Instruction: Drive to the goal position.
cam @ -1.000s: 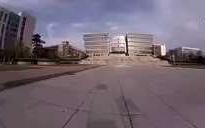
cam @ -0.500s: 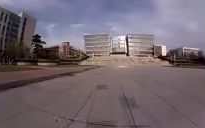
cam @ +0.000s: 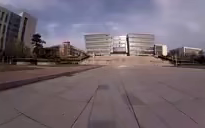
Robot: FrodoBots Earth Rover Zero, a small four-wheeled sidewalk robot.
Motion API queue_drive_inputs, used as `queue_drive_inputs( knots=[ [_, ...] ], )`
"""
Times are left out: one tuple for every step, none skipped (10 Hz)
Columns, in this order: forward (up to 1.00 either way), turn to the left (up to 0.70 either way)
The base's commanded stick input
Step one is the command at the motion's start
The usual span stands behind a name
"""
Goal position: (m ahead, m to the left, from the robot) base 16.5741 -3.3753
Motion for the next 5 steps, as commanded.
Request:
queue_drive_inputs(
  knots=[
    [0.45, 0.0],
    [0.45, 0.0],
    [0.45, 0.0],
    [0.45, 0.0],
    [0.45, 0.0]
  ],
)
